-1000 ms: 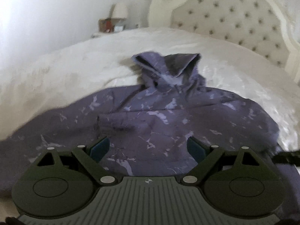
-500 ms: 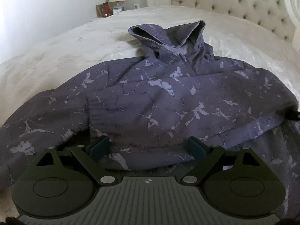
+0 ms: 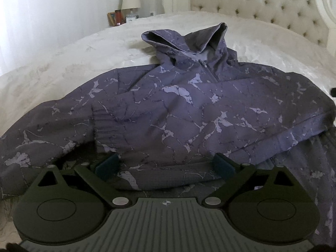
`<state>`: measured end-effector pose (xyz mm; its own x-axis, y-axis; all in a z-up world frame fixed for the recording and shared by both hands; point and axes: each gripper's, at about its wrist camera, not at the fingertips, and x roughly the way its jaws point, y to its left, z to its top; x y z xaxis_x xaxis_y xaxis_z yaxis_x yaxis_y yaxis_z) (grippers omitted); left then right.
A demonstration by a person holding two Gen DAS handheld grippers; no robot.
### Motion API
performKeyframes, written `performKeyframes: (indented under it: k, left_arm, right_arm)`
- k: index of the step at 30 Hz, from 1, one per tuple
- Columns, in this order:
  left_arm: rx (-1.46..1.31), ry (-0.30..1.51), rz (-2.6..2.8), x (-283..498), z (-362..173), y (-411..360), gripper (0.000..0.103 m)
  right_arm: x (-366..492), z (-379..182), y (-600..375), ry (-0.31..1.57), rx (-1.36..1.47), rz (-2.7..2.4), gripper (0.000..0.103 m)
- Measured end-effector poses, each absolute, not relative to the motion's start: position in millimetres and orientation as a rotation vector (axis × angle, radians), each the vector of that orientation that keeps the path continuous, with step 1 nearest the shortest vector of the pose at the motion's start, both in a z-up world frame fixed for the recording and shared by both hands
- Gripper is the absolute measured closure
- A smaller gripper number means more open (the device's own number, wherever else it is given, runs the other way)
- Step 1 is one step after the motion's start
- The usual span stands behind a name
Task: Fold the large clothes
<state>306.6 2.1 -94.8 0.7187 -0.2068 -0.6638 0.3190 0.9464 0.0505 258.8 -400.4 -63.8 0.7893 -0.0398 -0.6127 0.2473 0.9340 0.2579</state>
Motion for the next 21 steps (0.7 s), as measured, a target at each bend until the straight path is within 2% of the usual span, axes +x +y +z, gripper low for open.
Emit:
performKeyframes:
  k: [6,10,16,21]
  left_arm:
    - [0.165,0.715,-0.296,306,-97,1,0.005]
    - [0.164,0.715,-0.297,307,-97,2,0.005]
    - [0.164,0.709,-0.295,306,-98,2,0.004]
    - [0.162,0.704,-0.296,305,-98,2,0.004]
  right_arm:
    - [269,-107,-394,0.788,0.252,-0.159,0.045]
    - [262,-97,-395,0.801,0.239,-0.131,0.045]
    - [283,-73,-399,0.703,0.234,-0.130,0.044]
    - [324,-90,-405,0.762,0.243,-0.187,0.044]
